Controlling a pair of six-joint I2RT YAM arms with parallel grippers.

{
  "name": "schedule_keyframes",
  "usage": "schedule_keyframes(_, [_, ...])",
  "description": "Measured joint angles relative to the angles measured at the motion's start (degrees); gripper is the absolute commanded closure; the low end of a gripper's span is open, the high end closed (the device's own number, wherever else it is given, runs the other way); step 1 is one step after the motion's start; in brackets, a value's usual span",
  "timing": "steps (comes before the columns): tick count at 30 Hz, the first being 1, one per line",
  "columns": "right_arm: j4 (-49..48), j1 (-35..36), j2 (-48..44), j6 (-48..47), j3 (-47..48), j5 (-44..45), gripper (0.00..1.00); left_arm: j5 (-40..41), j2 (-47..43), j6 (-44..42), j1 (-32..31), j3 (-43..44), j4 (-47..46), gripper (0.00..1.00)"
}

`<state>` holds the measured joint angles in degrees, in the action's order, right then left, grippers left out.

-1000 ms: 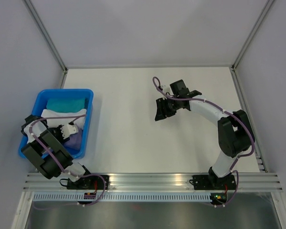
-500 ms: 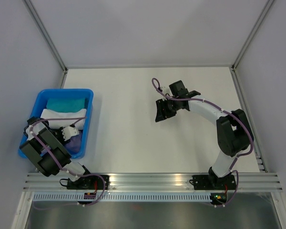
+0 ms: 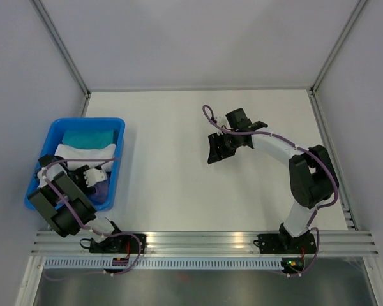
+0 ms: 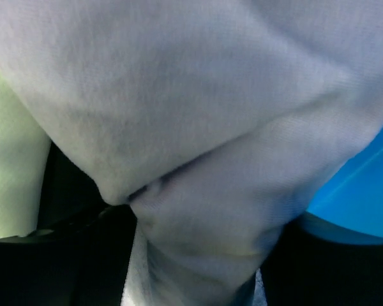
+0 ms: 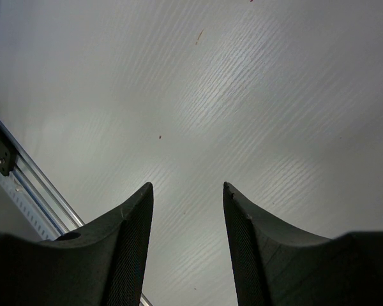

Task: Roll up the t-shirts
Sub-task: Place the rolled tshirt into the container

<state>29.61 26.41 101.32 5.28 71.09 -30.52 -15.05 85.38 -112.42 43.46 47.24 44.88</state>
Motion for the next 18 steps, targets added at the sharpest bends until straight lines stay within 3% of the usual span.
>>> schedule_keyframes(7, [-0.1,0.0,0.2,0.0,0.0,-0.5,0.45,-0.6,-2.7,0.0,0.8,1.2,2.7,0.21])
schedule_keyframes(8, [-0.1,0.0,0.4,-0.1,0.2,-0.7,0.46,-0.7,-3.5,0.0,0.8,2.1,4.2,0.18])
schedule_keyframes(9, [-0.2,0.0,0.8,-0.2,0.5,-0.9,0.45,-0.9,-4.4,0.0,0.8,3.2,5.8,0.06])
schedule_keyframes(16, [-2.1,0.0,2.8,-1.2,1.1,-3.2,0.45,-1.9,-12.0,-0.1,0.8,8.2,15.6,0.07])
schedule_keyframes(18, [-2.5,0.0,2.8,-1.6,1.1,-3.8,0.45,-3.3,-12.9,-0.1,0.8,9.8,17.7,0.14])
